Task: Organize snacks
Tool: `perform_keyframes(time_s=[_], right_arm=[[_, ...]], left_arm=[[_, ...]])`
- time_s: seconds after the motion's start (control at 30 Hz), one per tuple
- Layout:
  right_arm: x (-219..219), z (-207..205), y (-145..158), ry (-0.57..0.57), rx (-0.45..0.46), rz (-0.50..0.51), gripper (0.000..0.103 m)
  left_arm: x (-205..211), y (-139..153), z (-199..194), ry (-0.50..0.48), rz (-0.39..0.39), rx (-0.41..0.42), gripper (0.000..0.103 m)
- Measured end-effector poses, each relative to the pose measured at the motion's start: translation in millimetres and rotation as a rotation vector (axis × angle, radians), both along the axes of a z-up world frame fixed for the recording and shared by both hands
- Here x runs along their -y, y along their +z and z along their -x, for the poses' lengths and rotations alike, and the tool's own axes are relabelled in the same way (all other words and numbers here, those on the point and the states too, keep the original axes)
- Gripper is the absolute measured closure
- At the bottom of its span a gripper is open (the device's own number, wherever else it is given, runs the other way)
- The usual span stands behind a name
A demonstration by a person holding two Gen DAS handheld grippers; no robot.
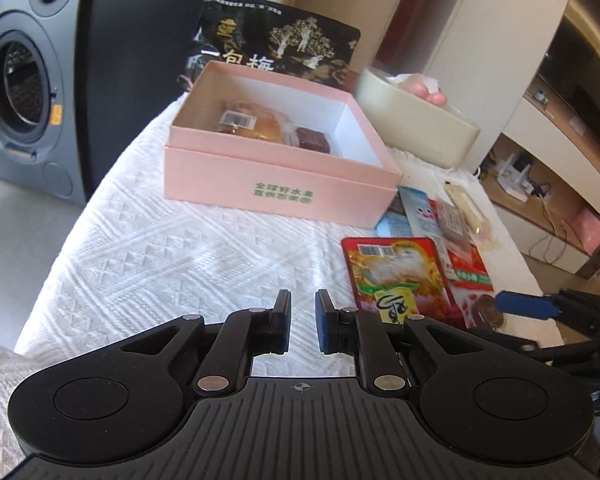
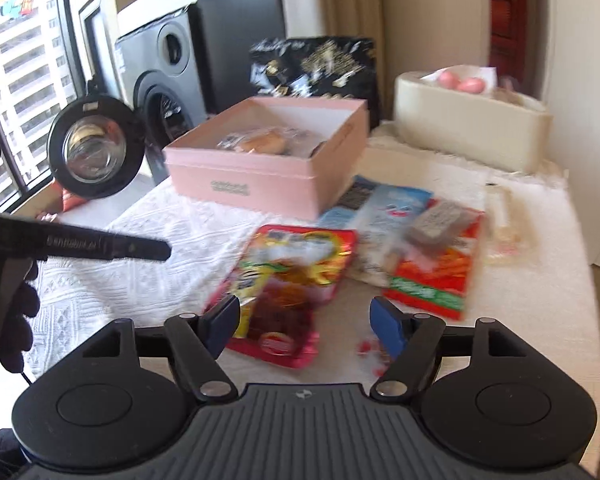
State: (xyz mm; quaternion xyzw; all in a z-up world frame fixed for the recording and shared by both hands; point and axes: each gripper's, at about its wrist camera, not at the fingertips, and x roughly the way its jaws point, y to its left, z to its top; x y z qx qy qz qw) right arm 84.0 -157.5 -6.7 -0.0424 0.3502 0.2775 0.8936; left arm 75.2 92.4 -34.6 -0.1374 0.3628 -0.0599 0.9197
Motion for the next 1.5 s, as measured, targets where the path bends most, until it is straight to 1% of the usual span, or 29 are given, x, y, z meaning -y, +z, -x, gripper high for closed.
perform_keyframes(time_s=[0.07,0.13,0.2,0.27,0.33,0.4,0.47,0.5,0.57,0.6,0.67,0.73,0.8,0.87,0.9,0.93,1.0,1.07,1.13,1.27,1.37,1.43,1.5], right_arm=[[-5.9,0.3,-1.0,-0.004,0.011,0.021,0.031],[0.4,0.1,-0.2,-0.027,0.034,0.038,0.031],[16.5,-2.2,-0.9,-0.084,0.049,0.056,0.031],[36.3,-6.1,-5.3,-0.154,0.055,0.070,0.031],[57.5,-12.5,-13.0,-0.236,0.035,0.070,0.031],[76.1,-18.4,-22.3,-0.301,-0.003,0.048,0.031],[89.1,-22.0,-33.2,-0.334,-0.045,0.016,0.030],[94.7,-22.0,-37.8,-0.342,-0.052,-0.022,0.028],[103.8,-20.5,-44.1,-0.357,-0.064,-0.083,0.026],[106.5,-20.5,-45.4,-0.357,-0.065,-0.096,0.026],[106.7,-18.4,-46.2,-0.355,-0.062,-0.100,0.025],[105.6,-18.5,-47.2,-0.351,-0.059,-0.103,0.024],[104.0,-19.4,-46.5,-0.349,-0.059,-0.106,0.023],[104.2,-19.5,-46.5,-0.348,-0.059,-0.110,0.023],[104.6,-19.3,-46.3,-0.348,-0.059,-0.110,0.023],[104.5,-19.3,-46.4,-0.348,-0.058,-0.110,0.023],[104.7,-19.3,-46.4,-0.348,-0.059,-0.110,0.023],[104.9,-19.2,-46.3,-0.347,-0.058,-0.112,0.022],[104.8,-19.2,-46.5,-0.346,-0.058,-0.112,0.022],[104.5,-18.6,-46.4,-0.344,-0.057,-0.109,0.022],[103.9,-18.4,-46.4,-0.343,-0.057,-0.108,0.021],[103.3,-18.6,-46.3,-0.342,-0.057,-0.107,0.021],[103.3,-18.4,-46.4,-0.342,-0.057,-0.107,0.020]], left_arm=[[9.6,1.6,-0.6,-0.039,-0.001,-0.005,0.088],[27.0,3.3,-2.8,-0.091,-0.006,-0.004,0.088],[51.3,5.6,-6.6,-0.156,-0.019,0.009,0.088],[78.8,7.5,-12.2,-0.217,-0.056,0.029,0.087],[106.9,7.2,-15.6,-0.268,-0.133,0.058,0.084],[129.1,2.3,-16.8,-0.301,-0.243,0.076,0.083],[138.2,-5.7,-16.1,-0.303,-0.345,0.077,0.082],[137.2,-7.1,-13.6,-0.305,-0.381,0.096,0.080],[125.5,-8.0,-12.7,-0.290,-0.408,0.093,0.062],[117.3,-8.7,-12.5,-0.277,-0.411,0.090,0.058],[99.4,-9.7,-15.7,-0.261,-0.410,0.082,0.046],[89.1,-9.7,-17.2,-0.253,-0.393,0.071,0.045],[88.0,-11.1,-18.6,-0.287,-0.371,0.050,0.046],[94.3,-12.0,-17.5,-0.319,-0.406,0.068,0.046],[96.2,-12.2,-18.4,-0.331,-0.409,0.071,0.046],[97.4,-13.0,-20.2,-0.339,-0.399,0.072,0.046],[94.5,-13.6,-25.8,-0.341,-0.356,0.065,0.045],[90.0,-15.1,-30.6,-0.330,-0.310,0.054,0.039],[84.3,-16.5,-34.4,-0.319,-0.274,0.044,0.035],[84.7,-20.9,-37.1,-0.316,-0.280,0.038,0.026],[83.8,-23.0,-40.4,-0.337,-0.262,0.037,0.025],[80.0,-23.5,-43.6,-0.331,-0.234,0.024,0.022],[78.9,-24.3,-45.6,-0.327,-0.226,0.019,0.021]])
